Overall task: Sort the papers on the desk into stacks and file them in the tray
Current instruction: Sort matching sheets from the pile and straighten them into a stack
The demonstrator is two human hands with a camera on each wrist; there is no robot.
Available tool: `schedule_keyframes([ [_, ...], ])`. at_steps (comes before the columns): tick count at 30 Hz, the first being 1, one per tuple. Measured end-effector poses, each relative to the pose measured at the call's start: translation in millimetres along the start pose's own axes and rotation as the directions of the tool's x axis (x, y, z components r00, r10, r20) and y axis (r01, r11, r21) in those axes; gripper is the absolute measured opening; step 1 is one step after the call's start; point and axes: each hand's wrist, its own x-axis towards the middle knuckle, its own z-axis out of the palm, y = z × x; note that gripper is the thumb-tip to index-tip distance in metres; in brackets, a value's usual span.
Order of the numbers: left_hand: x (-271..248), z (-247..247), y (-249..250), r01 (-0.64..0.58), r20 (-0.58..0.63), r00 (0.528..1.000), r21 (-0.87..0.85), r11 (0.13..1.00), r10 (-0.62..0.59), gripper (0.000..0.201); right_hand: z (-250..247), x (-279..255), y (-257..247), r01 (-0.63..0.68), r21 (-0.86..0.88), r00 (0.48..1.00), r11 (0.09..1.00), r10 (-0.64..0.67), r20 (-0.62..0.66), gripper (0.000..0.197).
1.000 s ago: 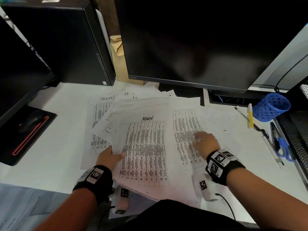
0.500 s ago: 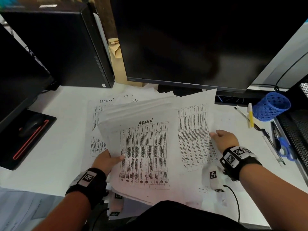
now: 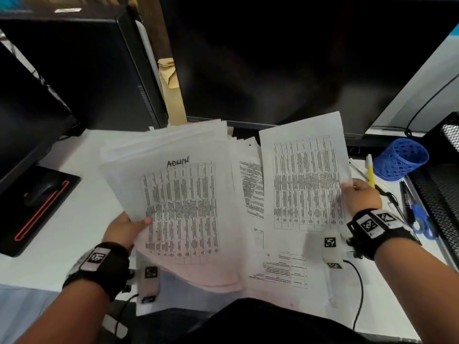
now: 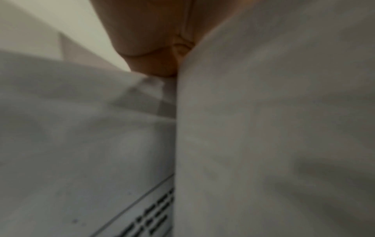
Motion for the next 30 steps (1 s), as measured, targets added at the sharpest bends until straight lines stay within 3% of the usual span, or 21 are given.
schedule_keyframes([
  [2,-6,-2,18,-0.048,-0.017,0.999,-0.049,0.998,0.047,0.031,-1,-4,-5,0.011,0.024,1.000,1.000,-0.012,0.028,0.025],
  [8,-11,12,58,-0.130,0.049,0.990,0.026,0.991,0.129,0.019,2,-21,-20,0.052,0.140,0.983,0.989,-0.075,0.165,0.021],
  [12,-11,34,62,-0.165,0.098,0.983,0.059,0.985,0.159,0.030,12,-36,-27,0.100,0.213,0.949,0.972,-0.158,0.272,0.022],
  [18,-16,69,46,0.007,0.260,0.965,-0.135,0.991,0.028,0.026,43,-56,-19,-0.016,0.379,0.884,0.925,-0.163,0.438,0.016],
  [22,-16,79,29,0.142,0.359,0.931,-0.198,0.970,-0.063,0.028,61,-69,-7,-0.158,0.326,0.855,0.932,-0.037,0.518,0.023],
  [24,-16,83,18,0.126,0.365,0.928,-0.130,0.983,-0.071,0.030,67,-75,0,-0.213,0.286,0.859,0.934,0.040,0.510,0.023],
  [26,-17,87,9,0.082,0.336,0.939,-0.013,0.997,-0.073,0.042,66,-81,3,-0.308,0.291,0.866,0.906,0.140,0.481,0.036],
  [28,-23,91,6,-0.017,0.299,0.953,0.221,0.975,-0.051,0.046,64,-85,5,-0.350,0.277,0.856,0.895,0.186,0.482,0.048],
  [29,-27,93,5,-0.062,0.283,0.958,0.330,0.942,-0.036,0.047,63,-88,5,-0.318,0.244,0.849,0.916,0.161,0.503,0.046],
  [30,-30,95,4,-0.090,0.283,0.959,0.371,0.924,-0.021,0.048,65,-88,8,-0.198,0.138,0.852,0.971,0.101,0.513,0.040],
])
